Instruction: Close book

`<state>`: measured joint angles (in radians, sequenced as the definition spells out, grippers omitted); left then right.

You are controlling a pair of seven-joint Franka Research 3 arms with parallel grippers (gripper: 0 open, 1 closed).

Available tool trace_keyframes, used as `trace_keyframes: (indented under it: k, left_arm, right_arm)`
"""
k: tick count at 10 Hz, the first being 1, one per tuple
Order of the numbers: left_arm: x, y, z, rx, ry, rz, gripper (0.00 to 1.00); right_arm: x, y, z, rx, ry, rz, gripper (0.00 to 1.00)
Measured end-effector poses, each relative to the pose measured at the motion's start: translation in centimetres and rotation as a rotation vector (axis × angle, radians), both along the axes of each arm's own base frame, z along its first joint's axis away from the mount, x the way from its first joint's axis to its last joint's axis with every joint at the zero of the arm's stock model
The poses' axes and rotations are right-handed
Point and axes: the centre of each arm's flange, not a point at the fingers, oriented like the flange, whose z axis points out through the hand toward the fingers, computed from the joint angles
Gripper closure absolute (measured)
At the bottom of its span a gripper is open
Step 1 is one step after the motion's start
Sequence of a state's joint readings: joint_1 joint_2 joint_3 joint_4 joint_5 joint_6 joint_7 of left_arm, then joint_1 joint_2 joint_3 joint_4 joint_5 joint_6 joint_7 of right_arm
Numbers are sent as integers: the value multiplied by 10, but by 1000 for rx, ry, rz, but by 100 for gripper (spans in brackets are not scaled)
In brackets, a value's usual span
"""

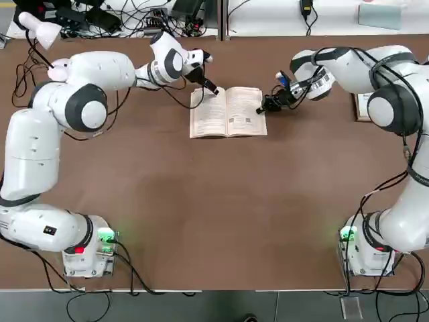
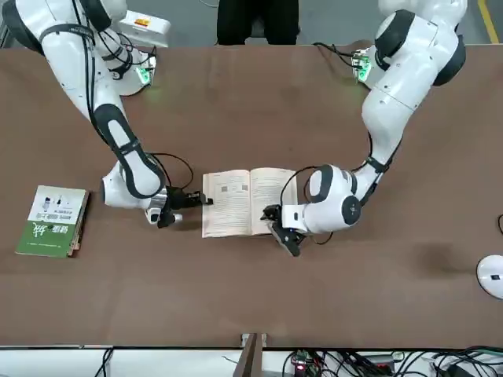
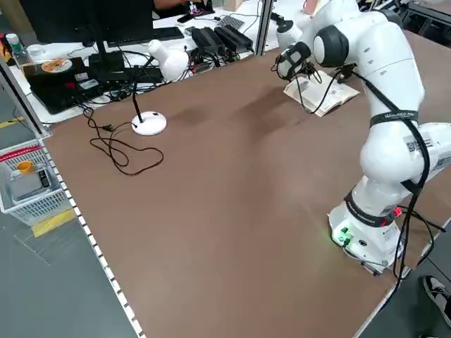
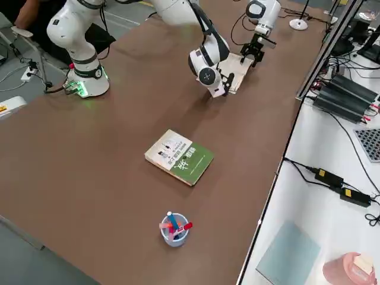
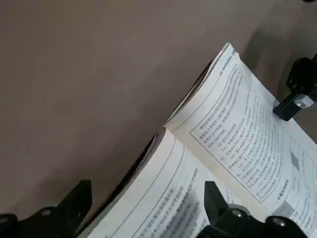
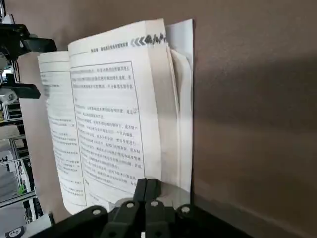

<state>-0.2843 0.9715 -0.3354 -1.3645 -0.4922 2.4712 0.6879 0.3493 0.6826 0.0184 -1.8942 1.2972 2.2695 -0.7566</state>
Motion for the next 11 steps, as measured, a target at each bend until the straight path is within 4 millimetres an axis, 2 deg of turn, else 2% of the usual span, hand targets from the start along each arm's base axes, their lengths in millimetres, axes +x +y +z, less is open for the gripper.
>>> trace_keyframes:
  k: [4, 11]
  left_arm:
    - [1, 7, -12, -35, 29, 9, 0]
    - [3, 11, -9, -66, 94, 2, 0]
  right_arm:
    - [0, 0, 0, 0, 0, 0, 99]
    - [0, 0, 0, 0, 0, 0, 99]
